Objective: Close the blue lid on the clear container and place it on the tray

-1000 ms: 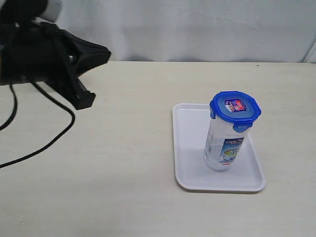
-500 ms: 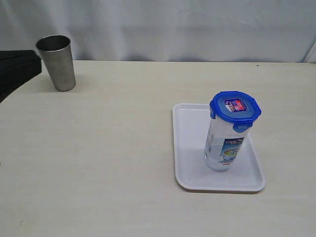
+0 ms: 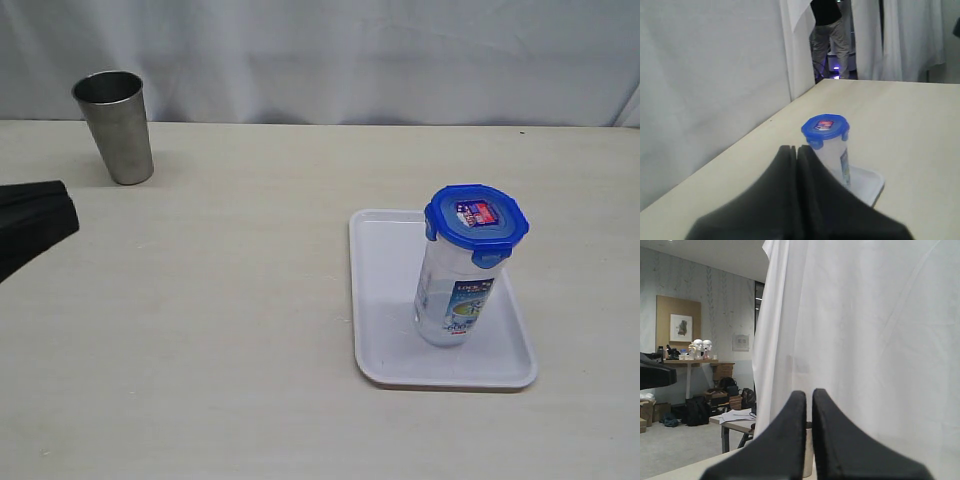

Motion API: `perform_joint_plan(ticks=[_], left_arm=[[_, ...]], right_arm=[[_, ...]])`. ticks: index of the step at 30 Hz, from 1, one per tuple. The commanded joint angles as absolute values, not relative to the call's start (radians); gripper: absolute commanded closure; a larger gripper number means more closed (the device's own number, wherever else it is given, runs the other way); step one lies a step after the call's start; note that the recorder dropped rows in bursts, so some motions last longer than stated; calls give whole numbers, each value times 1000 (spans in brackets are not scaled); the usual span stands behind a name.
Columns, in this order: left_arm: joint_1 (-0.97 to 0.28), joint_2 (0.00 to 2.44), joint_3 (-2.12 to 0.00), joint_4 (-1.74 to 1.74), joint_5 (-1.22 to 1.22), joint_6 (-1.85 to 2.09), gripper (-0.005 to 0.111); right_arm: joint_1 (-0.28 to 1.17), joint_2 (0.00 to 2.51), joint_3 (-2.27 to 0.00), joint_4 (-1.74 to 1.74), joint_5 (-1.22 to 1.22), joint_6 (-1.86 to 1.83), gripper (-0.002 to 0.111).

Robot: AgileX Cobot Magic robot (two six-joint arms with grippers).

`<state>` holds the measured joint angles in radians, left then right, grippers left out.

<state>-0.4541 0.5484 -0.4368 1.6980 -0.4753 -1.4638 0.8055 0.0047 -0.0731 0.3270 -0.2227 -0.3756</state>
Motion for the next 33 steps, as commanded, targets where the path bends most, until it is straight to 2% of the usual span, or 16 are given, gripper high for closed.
perform_joint_plan(ticks=[1, 19, 21, 26, 33], left_arm=[[-454, 541, -431, 1693, -541, -1473, 107], [-454, 541, -431, 1681, -501, -1431, 107], [-454, 541, -424, 1604, -449, -1423, 107], [-454, 541, -364, 1085, -157, -1227, 107], [-454, 501, -362, 800, 111, -1078, 107]], right_arm=[[803, 0, -70, 325, -219, -374, 104], [803, 0, -70, 325, -219, -374, 104], [803, 0, -70, 325, -219, -374, 104], [803, 0, -70, 325, -219, -374, 104], [803, 0, -70, 325, -219, -374, 104]])
